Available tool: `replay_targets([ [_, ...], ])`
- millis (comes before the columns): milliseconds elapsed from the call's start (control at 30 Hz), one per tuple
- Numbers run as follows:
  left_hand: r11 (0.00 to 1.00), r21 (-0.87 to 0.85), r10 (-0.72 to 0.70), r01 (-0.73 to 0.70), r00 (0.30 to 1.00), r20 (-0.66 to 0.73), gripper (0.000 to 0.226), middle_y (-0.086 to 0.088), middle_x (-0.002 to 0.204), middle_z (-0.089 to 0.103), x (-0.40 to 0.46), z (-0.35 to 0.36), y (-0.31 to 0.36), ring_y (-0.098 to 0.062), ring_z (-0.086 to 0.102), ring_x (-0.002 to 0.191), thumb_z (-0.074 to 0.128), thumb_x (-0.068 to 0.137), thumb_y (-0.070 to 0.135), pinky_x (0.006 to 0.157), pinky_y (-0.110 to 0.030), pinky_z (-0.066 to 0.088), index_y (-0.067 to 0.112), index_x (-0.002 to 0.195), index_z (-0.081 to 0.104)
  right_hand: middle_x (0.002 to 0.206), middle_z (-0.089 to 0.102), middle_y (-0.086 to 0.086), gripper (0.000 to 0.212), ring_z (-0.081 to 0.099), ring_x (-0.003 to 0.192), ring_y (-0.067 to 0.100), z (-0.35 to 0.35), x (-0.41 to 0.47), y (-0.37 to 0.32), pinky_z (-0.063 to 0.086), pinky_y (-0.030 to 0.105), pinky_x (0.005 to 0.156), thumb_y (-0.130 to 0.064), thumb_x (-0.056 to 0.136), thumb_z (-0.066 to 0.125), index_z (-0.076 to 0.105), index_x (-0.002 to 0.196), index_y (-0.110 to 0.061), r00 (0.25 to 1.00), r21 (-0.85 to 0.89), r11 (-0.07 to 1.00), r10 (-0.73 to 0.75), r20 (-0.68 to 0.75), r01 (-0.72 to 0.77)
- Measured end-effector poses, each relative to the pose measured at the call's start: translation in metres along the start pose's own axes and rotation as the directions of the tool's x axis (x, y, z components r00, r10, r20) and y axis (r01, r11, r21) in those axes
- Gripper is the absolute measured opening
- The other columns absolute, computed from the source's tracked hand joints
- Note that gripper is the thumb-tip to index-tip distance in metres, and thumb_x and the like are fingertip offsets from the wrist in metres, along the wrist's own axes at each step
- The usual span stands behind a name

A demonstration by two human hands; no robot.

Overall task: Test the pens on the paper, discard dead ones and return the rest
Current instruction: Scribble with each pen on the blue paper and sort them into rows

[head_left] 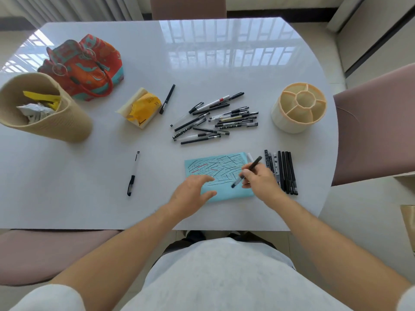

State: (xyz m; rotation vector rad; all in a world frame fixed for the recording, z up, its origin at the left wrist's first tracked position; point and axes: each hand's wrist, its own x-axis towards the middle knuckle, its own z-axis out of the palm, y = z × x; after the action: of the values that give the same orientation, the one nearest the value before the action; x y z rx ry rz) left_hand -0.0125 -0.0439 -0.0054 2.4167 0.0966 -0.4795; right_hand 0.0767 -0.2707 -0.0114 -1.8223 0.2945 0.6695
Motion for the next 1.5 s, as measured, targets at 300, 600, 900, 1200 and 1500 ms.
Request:
replay_targets([
  [300, 0.934, 0.357, -0.026, 0.024, 1.0, 0.002, 0.056, -0.003, 0.154, 0.035, -0.01, 0.006, -0.036, -0.026, 0.034, 0.134, 0.067, 0.087, 0.038, 0.103, -0.041, 0.043, 0.025, 0.139, 0.049, 0.104, 0.071, 0.009, 0.037, 0.064, 0.1, 0.031, -0.027, 0.024, 0.01, 0.052, 0.04, 0.087, -0.018, 0.094, 0.067, 0.061, 0.13, -0.012, 0.982, -0.683, 0.713, -0.188, 0.03, 0.158],
  [600, 0.948, 0.315, -0.024, 0.04, 0.998, -0.056, 0.057, -0.004, 0.148, 0.042, -0.015, 0.006, -0.048, -0.027, 0.039, 0.13, 0.076, 0.077, 0.031, 0.101, -0.04, 0.046, 0.022, 0.13, 0.055, 0.111, 0.064, 0.009, 0.025, 0.064, 0.097, 0.029, -0.022, 0.053, -0.02, 0.051, 0.04, 0.082, -0.015, 0.094, 0.063, 0.065, 0.118, -0.011, 0.94, -0.753, 0.629, -0.339, -0.04, 0.194],
  [900, 0.975, 0.196, -0.089, 0.107, 0.991, -0.101, 0.052, -0.001, 0.153, 0.035, -0.031, -0.005, -0.053, -0.022, 0.03, 0.138, 0.068, 0.087, 0.029, 0.106, -0.038, 0.041, 0.026, 0.136, 0.051, 0.12, 0.069, 0.006, 0.028, 0.065, 0.105, 0.031, 0.058, 0.114, -0.094, 0.049, 0.037, 0.084, -0.012, 0.097, 0.056, 0.067, 0.122, -0.015, 0.849, -0.783, 0.439, -0.487, 0.206, 0.441],
  [1200, 0.978, 0.11, -0.159, 0.177, 0.975, -0.157, 0.039, 0.003, 0.15, 0.038, -0.044, -0.016, -0.064, -0.017, 0.03, 0.137, 0.061, 0.093, 0.029, 0.099, -0.036, 0.046, 0.027, 0.131, 0.053, 0.115, 0.069, 0.008, 0.038, 0.065, 0.1, 0.032, 0.071, 0.137, -0.104, 0.055, 0.039, 0.083, -0.009, 0.088, 0.059, 0.064, 0.126, -0.017, 0.885, -0.868, 0.297, -0.375, 0.276, 0.397],
  [1500, 0.87, -0.449, -0.258, 0.203, 0.964, -0.065, 0.027, 0.014, 0.099, 0.068, -0.017, -0.022, -0.033, -0.004, 0.065, 0.085, 0.062, 0.094, 0.033, 0.086, -0.033, 0.054, 0.033, 0.121, 0.062, 0.091, 0.071, 0.026, 0.007, 0.076, 0.069, 0.028, 0.04, 0.04, -0.07, 0.062, 0.03, 0.061, 0.003, 0.092, 0.063, 0.064, 0.094, -0.003, 0.98, 0.031, 1.0, -0.013, 0.199, 0.007],
])
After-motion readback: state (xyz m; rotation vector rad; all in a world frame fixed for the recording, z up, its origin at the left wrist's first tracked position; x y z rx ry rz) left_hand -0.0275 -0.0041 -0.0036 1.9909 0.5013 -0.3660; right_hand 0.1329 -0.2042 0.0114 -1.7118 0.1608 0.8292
